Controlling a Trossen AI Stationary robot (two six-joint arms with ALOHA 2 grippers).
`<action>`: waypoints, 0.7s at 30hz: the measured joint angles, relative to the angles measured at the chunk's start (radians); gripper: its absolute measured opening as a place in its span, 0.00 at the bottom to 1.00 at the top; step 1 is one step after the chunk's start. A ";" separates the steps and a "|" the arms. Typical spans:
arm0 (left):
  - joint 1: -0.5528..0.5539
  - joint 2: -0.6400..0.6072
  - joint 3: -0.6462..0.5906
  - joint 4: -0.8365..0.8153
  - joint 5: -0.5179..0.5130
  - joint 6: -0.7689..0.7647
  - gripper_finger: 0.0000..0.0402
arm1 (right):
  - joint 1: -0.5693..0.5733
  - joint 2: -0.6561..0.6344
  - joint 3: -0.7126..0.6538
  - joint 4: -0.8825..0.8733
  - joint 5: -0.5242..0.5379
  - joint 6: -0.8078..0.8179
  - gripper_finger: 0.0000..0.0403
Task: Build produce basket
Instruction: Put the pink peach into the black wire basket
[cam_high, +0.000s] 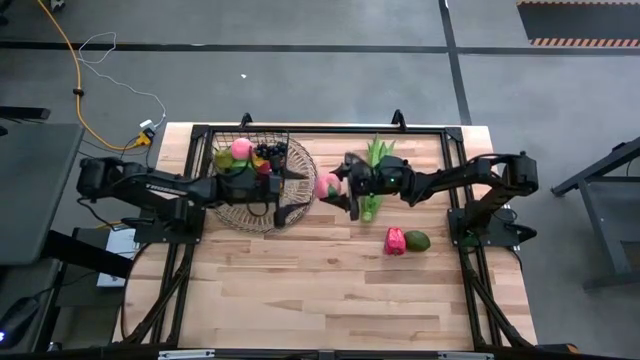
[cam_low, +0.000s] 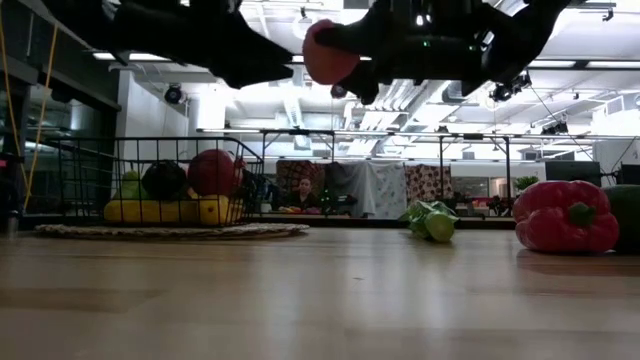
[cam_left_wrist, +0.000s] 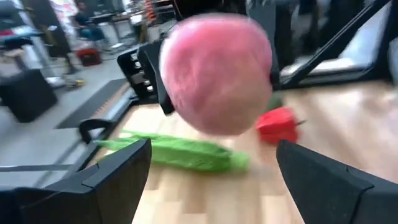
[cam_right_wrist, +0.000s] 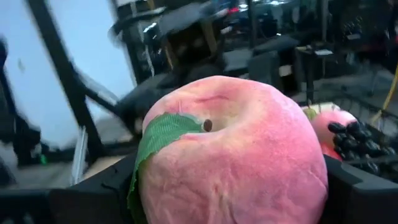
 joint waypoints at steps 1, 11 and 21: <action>-0.005 0.013 0.005 -0.002 -0.029 0.025 0.83 | -0.003 0.000 0.000 0.006 0.002 0.041 0.70; -0.117 0.137 0.048 0.118 -0.346 0.285 0.83 | -0.014 0.000 0.000 0.071 0.056 0.247 0.70; -0.169 0.213 0.048 0.326 -0.563 0.403 0.83 | 0.038 0.000 0.000 0.128 0.273 0.288 0.70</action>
